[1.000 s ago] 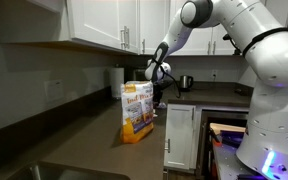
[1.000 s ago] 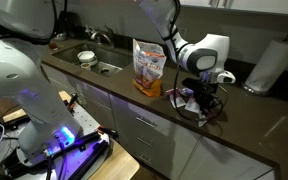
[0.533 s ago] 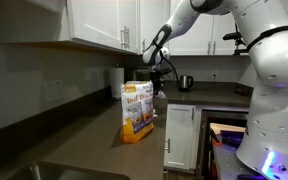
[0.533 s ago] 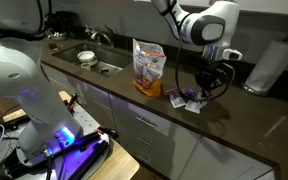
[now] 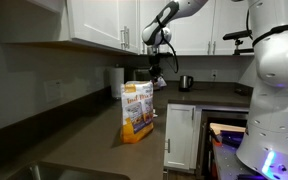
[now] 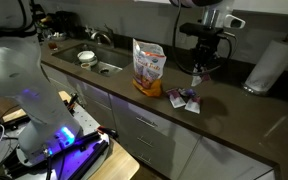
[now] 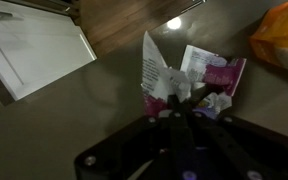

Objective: Place a snack pack in the large packet

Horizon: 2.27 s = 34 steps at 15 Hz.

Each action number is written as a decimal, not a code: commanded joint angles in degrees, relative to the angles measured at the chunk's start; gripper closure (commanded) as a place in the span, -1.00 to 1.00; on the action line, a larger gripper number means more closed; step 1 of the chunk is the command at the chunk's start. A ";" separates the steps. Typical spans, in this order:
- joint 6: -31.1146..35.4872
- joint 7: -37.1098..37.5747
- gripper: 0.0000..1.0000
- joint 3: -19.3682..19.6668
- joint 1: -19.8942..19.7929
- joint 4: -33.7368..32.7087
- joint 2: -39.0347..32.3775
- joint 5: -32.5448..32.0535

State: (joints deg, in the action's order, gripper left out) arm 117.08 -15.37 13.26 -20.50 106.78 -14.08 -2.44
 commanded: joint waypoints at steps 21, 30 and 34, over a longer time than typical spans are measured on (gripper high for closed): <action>-11.99 -21.13 1.00 -1.74 13.50 12.90 23.58 14.38; -9.16 -25.10 0.46 -3.50 16.57 15.12 22.35 16.64; -9.17 -24.56 -0.03 -2.97 16.01 14.56 22.13 16.28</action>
State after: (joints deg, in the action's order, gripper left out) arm 106.93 -38.19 9.92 -3.70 121.37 8.10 12.68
